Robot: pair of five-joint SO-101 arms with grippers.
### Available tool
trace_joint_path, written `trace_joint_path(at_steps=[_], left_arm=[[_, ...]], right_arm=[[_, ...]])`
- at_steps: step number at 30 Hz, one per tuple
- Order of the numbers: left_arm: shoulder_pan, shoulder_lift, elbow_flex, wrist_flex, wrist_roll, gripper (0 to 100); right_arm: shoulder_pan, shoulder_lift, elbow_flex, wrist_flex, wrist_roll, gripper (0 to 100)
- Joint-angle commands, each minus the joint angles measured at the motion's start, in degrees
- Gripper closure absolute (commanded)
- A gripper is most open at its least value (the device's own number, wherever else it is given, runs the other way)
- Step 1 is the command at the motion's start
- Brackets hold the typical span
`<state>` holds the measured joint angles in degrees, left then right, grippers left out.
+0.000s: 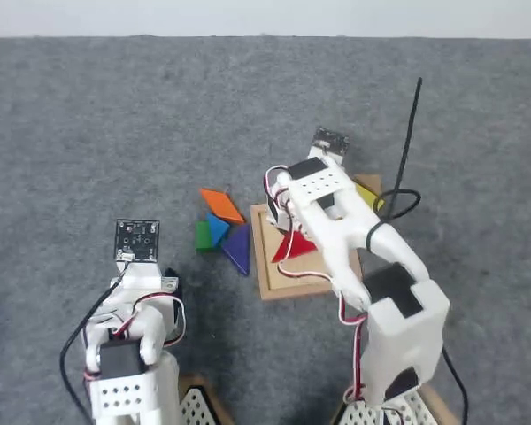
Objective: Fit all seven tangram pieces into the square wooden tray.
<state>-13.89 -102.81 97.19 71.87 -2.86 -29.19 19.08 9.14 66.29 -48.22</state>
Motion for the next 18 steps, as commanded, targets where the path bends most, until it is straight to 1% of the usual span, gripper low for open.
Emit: trace_joint_path(at_steps=[1,6,9,13,18], left_arm=[[-0.1,-1.3,-0.7,0.4,0.6,90],[-0.1,-1.3,-0.7,0.4,0.6,90],[-0.1,-1.3,-0.7,0.4,0.6,90],[-0.1,-1.3,-0.7,0.4,0.6,90],[-0.1,-1.3,-0.7,0.4,0.6,90]], right_arm=[[1.0,-0.6,-4.2,0.6,-4.0,79.7],[2.9,-0.7,-4.6,0.0,-7.0,79.8],[3.1,-0.6,-5.8,0.0,-7.1,80.0],[2.4,-0.3,-7.3,0.0,-10.6,80.1],[0.7,-0.2,-7.4,0.0,-11.0,80.1]])
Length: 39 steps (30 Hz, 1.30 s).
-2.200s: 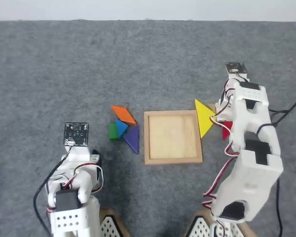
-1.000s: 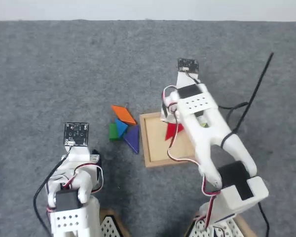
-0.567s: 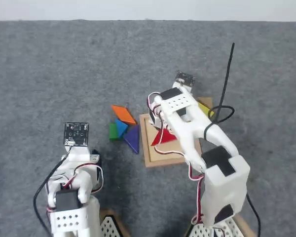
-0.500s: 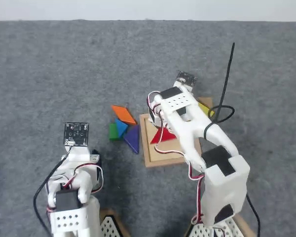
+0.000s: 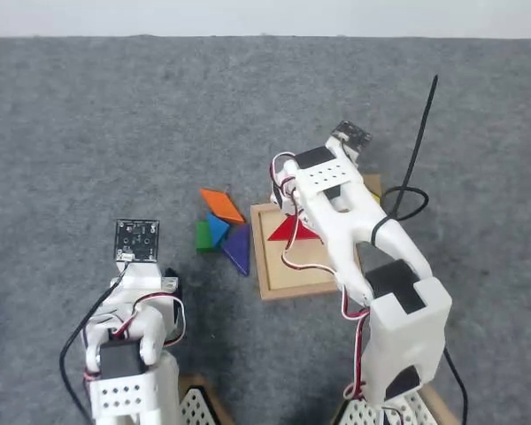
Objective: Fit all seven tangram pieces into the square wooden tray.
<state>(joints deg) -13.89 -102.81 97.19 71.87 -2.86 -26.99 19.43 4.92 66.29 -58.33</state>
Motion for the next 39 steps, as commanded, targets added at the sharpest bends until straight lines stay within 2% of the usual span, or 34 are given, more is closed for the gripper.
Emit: trace_joint_path(at_steps=[1,7,11,19,31,35,39], left_arm=[[-0.1,-1.3,-0.7,0.4,0.6,90],[-0.1,-1.3,-0.7,0.4,0.6,90],[-0.1,-1.3,-0.7,0.4,0.6,90],[-0.1,-1.3,-0.7,0.4,0.6,90],[-0.1,-1.3,-0.7,0.4,0.6,90],[-0.1,-1.3,-0.7,0.4,0.6,90],[-0.1,-1.3,-0.7,0.4,0.6,90]], right_arm=[[-1.9,-0.6,-3.2,0.1,-0.9,80.1],[-2.2,-0.9,-3.3,0.0,-1.0,80.3],[-2.0,-0.9,-3.4,0.0,-1.1,85.9],[0.0,-1.0,-3.9,-0.7,-4.9,87.6],[2.0,-0.6,-4.7,-2.6,-5.1,84.7],[2.4,-0.6,-4.7,-2.6,-9.5,81.2],[2.2,-0.6,-4.7,-2.9,-9.8,79.8]])
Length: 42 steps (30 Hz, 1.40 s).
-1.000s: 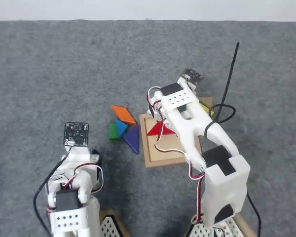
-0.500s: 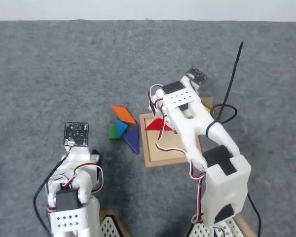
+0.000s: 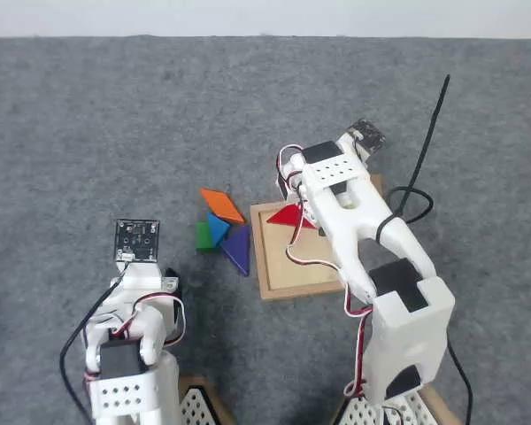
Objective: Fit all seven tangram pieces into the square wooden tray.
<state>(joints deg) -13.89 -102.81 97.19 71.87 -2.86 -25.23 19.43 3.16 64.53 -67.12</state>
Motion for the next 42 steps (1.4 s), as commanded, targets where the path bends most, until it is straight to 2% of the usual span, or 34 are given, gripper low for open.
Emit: trace_joint_path(at_steps=[1,9,14,19,22,27,34,36,38,42], left_arm=[[-0.1,-1.3,-0.7,0.4,0.6,90],[-0.1,-1.3,-0.7,0.4,0.6,90],[-0.1,-1.3,-0.7,0.4,0.6,90],[-0.1,-1.3,-0.7,0.4,0.6,90],[-0.1,-1.3,-0.7,0.4,0.6,90],[-0.1,-1.3,-0.7,0.4,0.6,90],[-0.1,-1.3,-0.7,0.4,0.6,90],[-0.1,-1.3,-0.7,0.4,0.6,90],[-0.1,-1.3,-0.7,0.4,0.6,90],[-0.1,-1.3,-0.7,0.4,0.6,90]], right_arm=[[0.4,-0.6,-2.9,-1.1,-1.0,78.3],[-1.0,-0.6,-2.8,-2.2,-1.3,57.7],[-3.5,-1.0,-2.9,-1.8,-1.0,57.1],[-0.3,-3.6,-2.9,1.9,1.0,57.1],[1.5,-8.0,-2.8,1.9,11.4,57.2],[2.2,-14.7,-2.5,3.2,33.6,57.2],[6.2,-8.0,0.7,7.0,61.5,57.1],[6.3,-5.6,-1.4,8.7,64.4,57.5],[6.5,-4.6,-3.5,9.2,66.4,62.5],[5.5,-4.6,-6.7,5.8,72.4,83.3]])
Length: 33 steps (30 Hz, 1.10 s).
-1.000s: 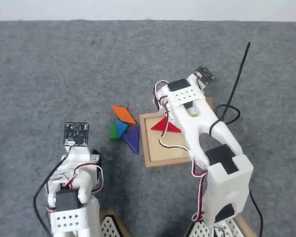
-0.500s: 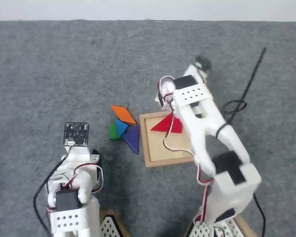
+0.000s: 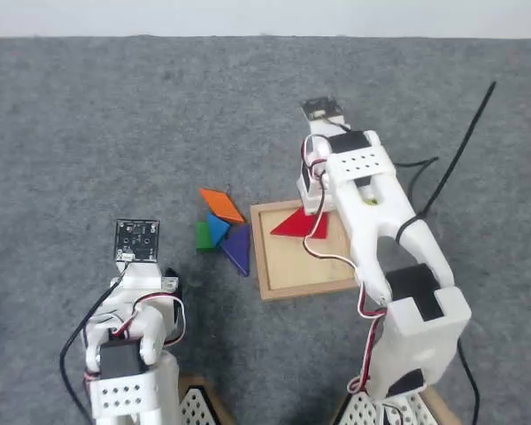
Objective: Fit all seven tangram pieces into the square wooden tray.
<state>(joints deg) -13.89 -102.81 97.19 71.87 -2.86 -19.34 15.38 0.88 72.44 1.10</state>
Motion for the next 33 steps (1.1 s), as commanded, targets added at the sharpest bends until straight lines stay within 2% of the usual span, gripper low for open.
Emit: trace_joint_path(at_steps=[1,4,7,10,15,33], left_arm=[[-0.1,-1.3,-0.7,0.4,0.6,90],[-0.1,-1.3,-0.7,0.4,0.6,90],[-0.1,-1.3,-0.7,0.4,0.6,90],[-0.1,-1.3,-0.7,0.4,0.6,90],[-0.1,-1.3,-0.7,0.4,0.6,90],[-0.1,-1.3,-0.7,0.4,0.6,90]], right_arm=[[-0.7,-0.6,-4.9,-3.1,4.8,87.9],[-1.5,0.0,-6.0,-6.1,5.7,99.2],[-3.2,0.9,-5.5,-7.7,8.4,99.3],[-3.6,2.2,-5.5,-10.2,4.1,99.2],[-3.7,5.1,-5.4,-11.4,3.3,99.3],[1.5,6.6,-1.5,-11.4,2.5,99.3]])
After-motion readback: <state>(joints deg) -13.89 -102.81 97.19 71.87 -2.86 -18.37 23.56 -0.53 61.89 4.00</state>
